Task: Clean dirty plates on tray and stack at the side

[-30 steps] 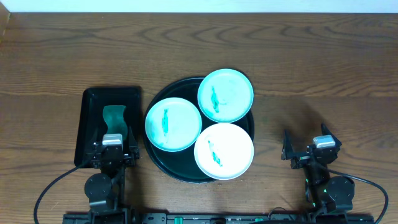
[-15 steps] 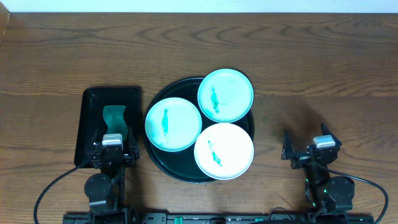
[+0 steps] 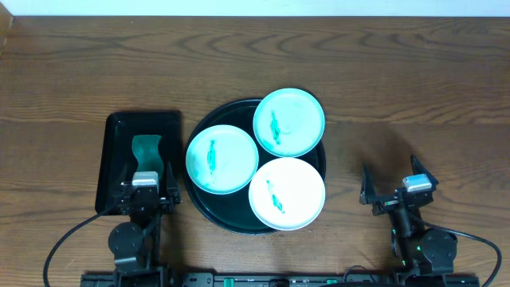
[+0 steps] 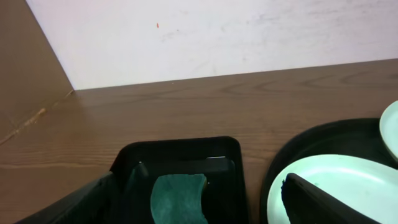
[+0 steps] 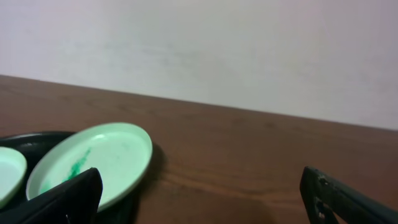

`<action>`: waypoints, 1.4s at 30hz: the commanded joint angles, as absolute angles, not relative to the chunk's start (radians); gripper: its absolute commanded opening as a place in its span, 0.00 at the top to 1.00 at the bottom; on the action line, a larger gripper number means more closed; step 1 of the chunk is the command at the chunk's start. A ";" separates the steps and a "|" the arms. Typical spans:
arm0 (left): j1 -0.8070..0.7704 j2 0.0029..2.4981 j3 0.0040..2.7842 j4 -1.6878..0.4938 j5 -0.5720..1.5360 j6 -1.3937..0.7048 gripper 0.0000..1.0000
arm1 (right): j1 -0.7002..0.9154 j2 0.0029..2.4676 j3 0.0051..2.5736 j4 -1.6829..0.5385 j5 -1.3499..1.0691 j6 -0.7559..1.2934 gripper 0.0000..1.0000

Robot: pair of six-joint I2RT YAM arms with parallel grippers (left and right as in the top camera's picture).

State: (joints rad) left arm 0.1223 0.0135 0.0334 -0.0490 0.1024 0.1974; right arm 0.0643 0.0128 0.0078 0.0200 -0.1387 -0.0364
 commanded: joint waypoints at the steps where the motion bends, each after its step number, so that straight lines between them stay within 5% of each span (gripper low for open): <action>1: 0.119 0.038 0.060 -0.069 0.138 0.159 0.16 | 0.076 0.007 0.017 0.027 -0.171 -0.023 0.01; 13: 0.119 0.444 0.424 -0.165 0.281 0.133 0.16 | 0.076 0.260 0.223 0.002 -0.205 -0.064 0.01; 29: 0.119 1.097 1.278 -0.989 0.273 0.208 0.16 | 0.076 1.011 0.981 -0.592 -0.245 -0.084 0.01; 36: 0.119 1.234 1.333 -1.043 0.287 0.205 0.16 | 0.077 1.218 1.119 -0.694 -0.383 -0.083 0.01; 37: 0.119 1.245 1.333 -1.044 0.301 0.205 0.04 | 0.077 1.231 1.119 -0.680 -0.428 -0.083 0.01; 42: 0.119 1.269 1.333 -1.044 0.306 0.205 0.04 | 0.079 1.264 1.118 -0.616 -0.673 -0.045 0.01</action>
State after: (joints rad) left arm 0.1223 1.2682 1.3136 -1.0405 0.2867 0.1921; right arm 0.0647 1.2579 1.0988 -0.6415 -0.4690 -0.0734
